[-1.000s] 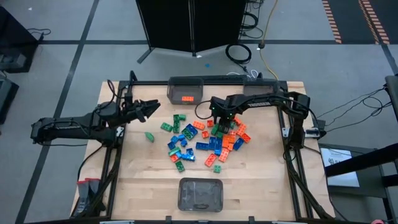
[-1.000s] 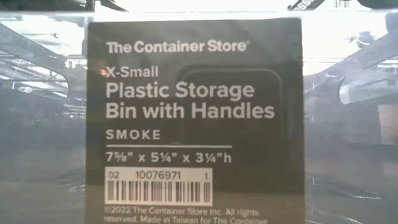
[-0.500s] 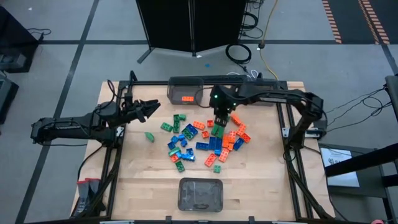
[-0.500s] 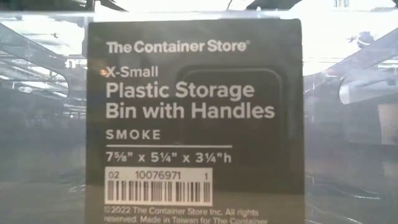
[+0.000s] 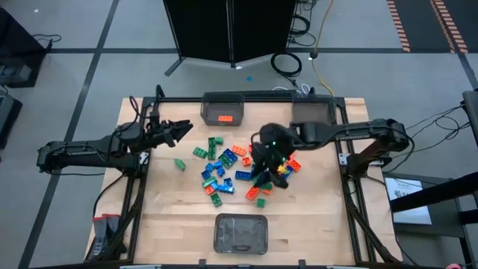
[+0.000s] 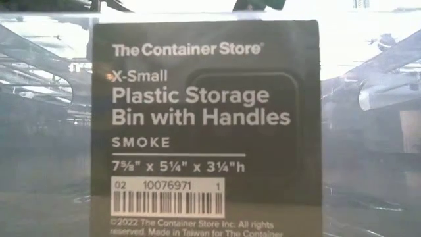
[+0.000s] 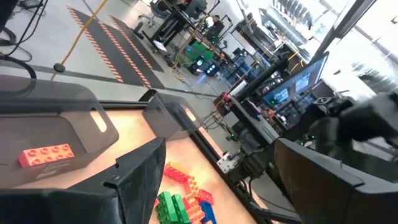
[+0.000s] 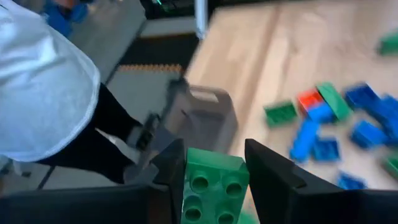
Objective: Sort blocks
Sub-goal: Put the green game piece into the bottom black bin
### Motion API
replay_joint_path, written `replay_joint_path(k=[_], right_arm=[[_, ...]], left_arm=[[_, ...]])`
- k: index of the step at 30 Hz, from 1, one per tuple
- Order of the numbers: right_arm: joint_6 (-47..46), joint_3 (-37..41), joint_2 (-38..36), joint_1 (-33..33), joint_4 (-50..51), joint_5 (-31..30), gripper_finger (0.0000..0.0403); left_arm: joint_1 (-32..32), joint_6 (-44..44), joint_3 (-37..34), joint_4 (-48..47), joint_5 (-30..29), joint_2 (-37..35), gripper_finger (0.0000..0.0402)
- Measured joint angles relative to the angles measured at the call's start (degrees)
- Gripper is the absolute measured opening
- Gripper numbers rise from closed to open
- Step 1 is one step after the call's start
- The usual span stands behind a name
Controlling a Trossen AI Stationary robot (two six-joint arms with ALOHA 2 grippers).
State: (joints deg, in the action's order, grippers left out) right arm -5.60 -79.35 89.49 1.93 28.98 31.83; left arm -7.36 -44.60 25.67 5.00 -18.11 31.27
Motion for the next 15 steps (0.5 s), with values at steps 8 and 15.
replay_joint_path(k=[8,15], right_arm=[[-5.9,-0.1,6.7,8.6,-14.8,0.1,0.0120],[-7.0,0.0,15.1,13.8,-18.6,0.0,0.0120]], left_arm=[[0.0,0.0,0.0,-2.2,1.5,0.0,0.0302],[0.0,0.0,0.0,-3.0,1.6,0.0,0.0302]])
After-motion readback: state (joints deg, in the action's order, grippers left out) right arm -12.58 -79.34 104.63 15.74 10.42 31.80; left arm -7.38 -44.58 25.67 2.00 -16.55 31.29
